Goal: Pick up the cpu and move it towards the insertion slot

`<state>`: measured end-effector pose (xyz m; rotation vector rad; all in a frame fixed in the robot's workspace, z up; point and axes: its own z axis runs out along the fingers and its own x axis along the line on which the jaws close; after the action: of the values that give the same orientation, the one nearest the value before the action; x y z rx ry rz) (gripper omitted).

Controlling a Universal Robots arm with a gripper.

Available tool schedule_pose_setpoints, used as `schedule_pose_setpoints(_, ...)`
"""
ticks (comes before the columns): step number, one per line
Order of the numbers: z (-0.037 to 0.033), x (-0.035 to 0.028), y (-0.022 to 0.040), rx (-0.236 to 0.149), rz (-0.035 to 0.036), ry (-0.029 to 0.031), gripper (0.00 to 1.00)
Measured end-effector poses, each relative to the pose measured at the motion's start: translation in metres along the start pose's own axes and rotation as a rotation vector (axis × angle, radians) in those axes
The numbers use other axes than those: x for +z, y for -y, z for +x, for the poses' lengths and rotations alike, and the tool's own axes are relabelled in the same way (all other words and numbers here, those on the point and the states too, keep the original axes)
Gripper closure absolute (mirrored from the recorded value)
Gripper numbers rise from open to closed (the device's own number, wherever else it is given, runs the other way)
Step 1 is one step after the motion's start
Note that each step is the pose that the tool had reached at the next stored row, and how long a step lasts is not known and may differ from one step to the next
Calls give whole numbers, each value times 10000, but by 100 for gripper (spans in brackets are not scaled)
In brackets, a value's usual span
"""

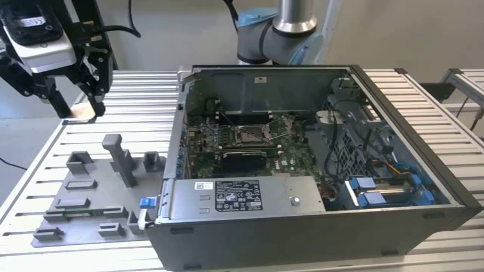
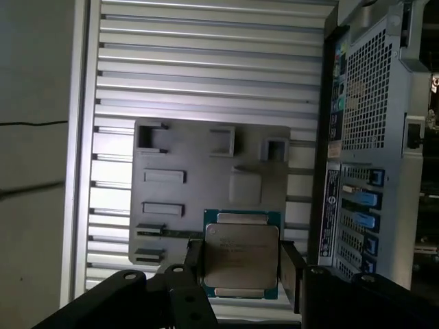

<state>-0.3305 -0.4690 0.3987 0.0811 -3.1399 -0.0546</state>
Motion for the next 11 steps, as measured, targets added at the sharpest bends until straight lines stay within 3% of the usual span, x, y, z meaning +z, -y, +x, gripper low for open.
schedule_pose_setpoints(11, -271, -15, 14, 0, 0, -6, 100)
